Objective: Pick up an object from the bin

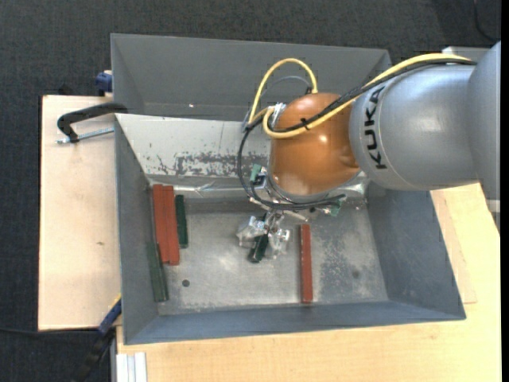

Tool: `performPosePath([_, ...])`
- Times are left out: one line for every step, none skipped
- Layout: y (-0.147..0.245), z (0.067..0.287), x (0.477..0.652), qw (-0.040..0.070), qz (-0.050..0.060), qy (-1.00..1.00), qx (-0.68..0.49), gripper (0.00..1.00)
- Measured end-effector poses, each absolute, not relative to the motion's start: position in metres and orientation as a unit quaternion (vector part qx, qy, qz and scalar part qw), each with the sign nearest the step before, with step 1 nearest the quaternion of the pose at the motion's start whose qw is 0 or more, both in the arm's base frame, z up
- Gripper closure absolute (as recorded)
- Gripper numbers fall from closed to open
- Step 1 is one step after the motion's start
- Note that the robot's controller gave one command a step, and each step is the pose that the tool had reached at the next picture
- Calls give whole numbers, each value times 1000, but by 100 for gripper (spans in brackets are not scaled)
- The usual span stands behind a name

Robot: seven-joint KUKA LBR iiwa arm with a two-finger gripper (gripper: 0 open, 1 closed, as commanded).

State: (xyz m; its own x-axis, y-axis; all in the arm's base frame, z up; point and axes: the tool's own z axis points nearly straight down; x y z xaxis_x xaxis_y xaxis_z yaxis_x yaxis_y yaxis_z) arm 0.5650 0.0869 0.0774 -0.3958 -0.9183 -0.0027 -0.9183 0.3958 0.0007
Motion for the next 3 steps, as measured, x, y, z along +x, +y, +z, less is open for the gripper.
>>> performPosePath([92,196,561,3,0,824,-567,100])
performPosePath([92,196,561,3,0,824,-567,100])
performPosePath([86,227,565,9,-5,770,-638,100])
